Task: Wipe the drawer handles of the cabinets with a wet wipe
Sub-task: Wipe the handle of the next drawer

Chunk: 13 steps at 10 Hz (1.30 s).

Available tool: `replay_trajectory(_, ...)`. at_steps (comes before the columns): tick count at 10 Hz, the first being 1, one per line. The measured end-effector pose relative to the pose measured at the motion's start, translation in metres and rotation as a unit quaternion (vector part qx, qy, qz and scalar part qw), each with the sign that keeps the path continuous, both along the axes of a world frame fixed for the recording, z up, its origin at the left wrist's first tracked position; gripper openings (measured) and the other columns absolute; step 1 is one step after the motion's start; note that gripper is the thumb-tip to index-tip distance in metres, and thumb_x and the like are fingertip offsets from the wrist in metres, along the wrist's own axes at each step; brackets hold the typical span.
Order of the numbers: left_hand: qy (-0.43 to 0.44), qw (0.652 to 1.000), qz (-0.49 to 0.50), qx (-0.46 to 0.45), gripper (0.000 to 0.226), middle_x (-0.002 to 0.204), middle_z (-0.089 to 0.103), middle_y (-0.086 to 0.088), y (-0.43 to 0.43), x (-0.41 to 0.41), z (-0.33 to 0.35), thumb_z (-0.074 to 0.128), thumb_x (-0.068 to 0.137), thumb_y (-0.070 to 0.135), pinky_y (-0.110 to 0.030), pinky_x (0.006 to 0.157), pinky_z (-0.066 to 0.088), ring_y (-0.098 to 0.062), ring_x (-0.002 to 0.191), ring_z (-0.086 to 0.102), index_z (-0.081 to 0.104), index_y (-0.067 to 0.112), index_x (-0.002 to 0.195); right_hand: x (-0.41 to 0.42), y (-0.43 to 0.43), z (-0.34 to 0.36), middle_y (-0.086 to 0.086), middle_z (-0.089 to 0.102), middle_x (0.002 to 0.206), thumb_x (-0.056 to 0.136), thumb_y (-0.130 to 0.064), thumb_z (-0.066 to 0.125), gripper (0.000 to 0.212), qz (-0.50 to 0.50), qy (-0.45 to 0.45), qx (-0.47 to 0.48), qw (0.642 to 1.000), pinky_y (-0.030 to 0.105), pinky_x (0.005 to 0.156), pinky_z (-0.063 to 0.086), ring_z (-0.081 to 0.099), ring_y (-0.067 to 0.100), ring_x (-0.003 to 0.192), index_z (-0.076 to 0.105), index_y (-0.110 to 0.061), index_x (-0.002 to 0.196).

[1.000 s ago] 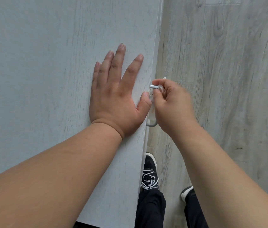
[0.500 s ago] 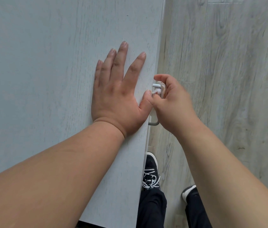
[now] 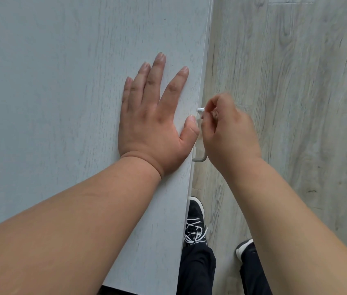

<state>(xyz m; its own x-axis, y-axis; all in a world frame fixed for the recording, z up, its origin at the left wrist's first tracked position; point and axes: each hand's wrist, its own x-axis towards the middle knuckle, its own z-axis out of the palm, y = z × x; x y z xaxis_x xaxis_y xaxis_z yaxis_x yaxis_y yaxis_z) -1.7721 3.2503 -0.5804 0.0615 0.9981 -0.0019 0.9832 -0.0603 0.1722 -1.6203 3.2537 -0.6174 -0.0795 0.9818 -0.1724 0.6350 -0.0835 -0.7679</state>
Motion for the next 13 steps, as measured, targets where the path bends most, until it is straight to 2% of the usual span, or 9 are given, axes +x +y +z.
replay_trajectory(1,-0.003,1.000,0.002,0.001,0.075,0.170,0.026,-0.013,0.000,0.000,0.000,0.046,0.088,0.048,-0.058,0.126,0.017,-0.037,0.156,0.024,0.040,0.024,0.159,0.002,0.002,0.002,0.005,0.064,0.083,0.106,-0.019,0.046,0.011,0.016,-0.007,-0.017,1.000,0.048,0.062,0.047,0.058,0.033,0.072,0.052,-0.010,0.108)
replay_trajectory(3,-0.005,1.000,0.001,0.003,0.075,0.170,0.026,-0.013,0.000,0.000,0.000,0.048,0.088,0.047,-0.058,0.126,0.017,-0.037,0.155,0.025,0.041,0.024,0.159,0.003,0.004,0.005,-0.005,0.047,0.064,0.108,-0.018,0.041,0.008,0.007,-0.011,-0.039,0.999,0.037,0.053,0.027,0.050,0.031,0.060,0.046,-0.012,0.111)
replay_trajectory(4,-0.002,1.000,0.000,0.001,0.075,0.170,0.026,-0.013,0.000,0.000,0.001,0.048,0.088,0.047,-0.058,0.126,0.017,-0.037,0.156,0.024,0.041,0.023,0.159,0.003,0.003,0.005,0.001,0.049,0.064,0.107,-0.016,0.040,0.007,0.015,-0.015,-0.043,0.999,0.035,0.050,0.024,0.049,0.032,0.057,0.044,-0.012,0.112)
replay_trajectory(5,-0.002,1.000,-0.001,0.001,0.075,0.170,0.026,-0.013,0.000,0.000,0.001,0.047,0.088,0.048,-0.058,0.126,0.017,-0.037,0.156,0.024,0.041,0.023,0.159,0.003,0.006,0.005,0.002,0.058,0.085,0.106,-0.014,0.042,0.007,0.021,-0.024,-0.048,0.998,0.038,0.058,0.033,0.053,0.029,0.071,0.047,-0.013,0.110)
replay_trajectory(6,-0.004,1.000,0.002,0.000,0.075,0.170,0.026,-0.013,0.000,0.000,0.000,0.047,0.088,0.048,-0.058,0.126,0.017,-0.037,0.155,0.024,0.040,0.023,0.159,0.002,0.012,0.004,0.000,0.054,0.101,0.102,-0.008,0.047,0.008,-0.003,-0.019,-0.017,1.000,0.034,0.067,0.035,0.049,0.022,0.082,0.053,-0.011,0.104)
replay_trajectory(8,-0.006,1.000,0.003,-0.003,0.075,0.170,0.025,-0.012,0.000,0.000,0.000,0.046,0.088,0.048,-0.058,0.126,0.016,-0.036,0.156,0.023,0.040,0.024,0.159,0.000,0.009,0.003,-0.002,0.053,0.094,0.100,-0.007,0.050,0.007,-0.025,0.004,0.006,1.000,0.023,0.066,0.026,0.038,0.007,0.081,0.056,-0.009,0.098)
replay_trajectory(11,-0.004,1.000,0.004,-0.006,0.076,0.171,0.024,-0.012,-0.001,-0.001,0.001,0.046,0.088,0.049,-0.057,0.127,0.015,-0.036,0.156,0.022,0.039,0.025,0.159,0.004,0.008,0.001,-0.004,0.051,0.091,0.097,-0.005,0.050,0.007,-0.036,0.013,0.029,0.999,0.023,0.066,0.027,0.039,0.008,0.079,0.056,-0.009,0.096)
replay_trajectory(12,0.003,1.000,0.002,-0.014,0.076,0.171,0.022,-0.011,0.000,0.000,0.001,0.045,0.088,0.049,-0.056,0.127,0.014,-0.036,0.157,0.020,0.037,0.026,0.160,0.009,0.010,-0.001,-0.004,0.053,0.095,0.101,-0.008,0.050,0.012,-0.054,0.018,-0.021,0.998,0.022,0.068,0.028,0.044,0.012,0.083,0.049,-0.020,0.098)
replay_trajectory(13,0.000,1.000,0.001,-0.012,0.076,0.171,0.022,-0.011,0.000,-0.001,0.000,0.045,0.089,0.049,-0.057,0.127,0.014,-0.035,0.157,0.020,0.037,0.026,0.160,0.011,0.005,-0.002,-0.002,0.055,0.095,0.103,-0.012,0.048,0.010,-0.074,0.023,-0.060,0.995,0.023,0.064,0.028,0.047,0.015,0.084,0.045,-0.021,0.099)
